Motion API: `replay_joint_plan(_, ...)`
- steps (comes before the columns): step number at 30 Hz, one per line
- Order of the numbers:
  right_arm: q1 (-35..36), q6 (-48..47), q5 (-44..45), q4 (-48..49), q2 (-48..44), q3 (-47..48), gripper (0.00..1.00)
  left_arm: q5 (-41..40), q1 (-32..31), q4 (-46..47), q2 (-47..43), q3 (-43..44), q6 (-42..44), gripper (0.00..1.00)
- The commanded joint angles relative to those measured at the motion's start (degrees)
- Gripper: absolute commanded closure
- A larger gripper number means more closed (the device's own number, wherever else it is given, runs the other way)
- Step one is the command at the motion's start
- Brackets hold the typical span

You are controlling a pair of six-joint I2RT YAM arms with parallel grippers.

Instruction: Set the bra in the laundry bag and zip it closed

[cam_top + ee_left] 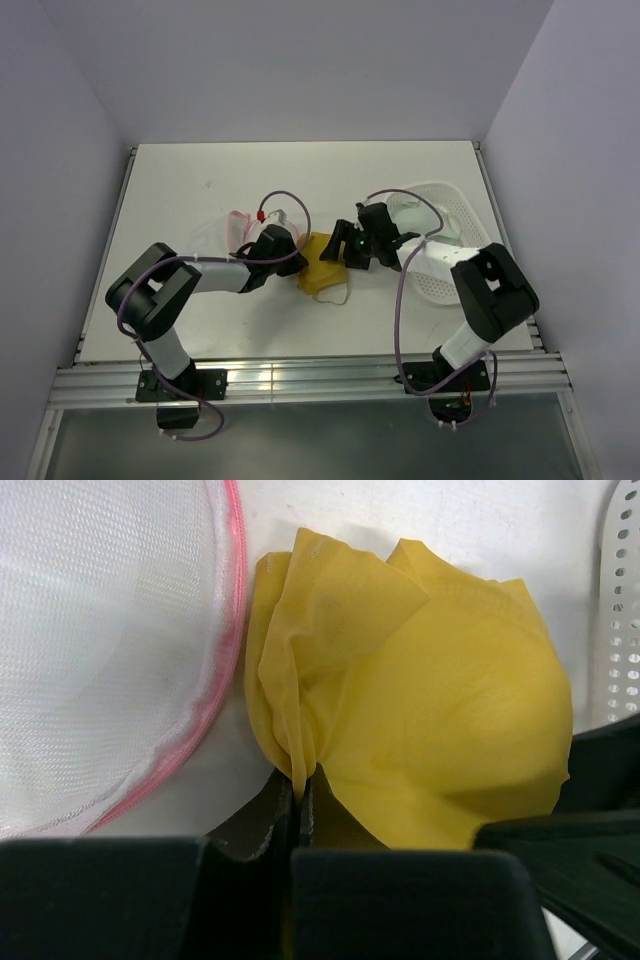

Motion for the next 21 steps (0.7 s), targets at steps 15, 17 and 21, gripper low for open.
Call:
replay_joint_plan(15,-0.3,3.3,-2.0,7.6,3.5,-2.1,0.89,3.4,-0.2,2.6,-1.0,1.0,0.2,1.0)
replay_joint_plan(17,-0.3,3.3,-1.2,6.4,3.1,-1.9,0.95,3.4,-0.3,2.0,-2.4,1.3,0.6,0.98)
replay_joint_plan(21,-0.3,2.6,1.0,3.1,-0.6,-1.7,1.0,2.5,-0.4,-4.1,-6.9,2.3,1.6,0.74)
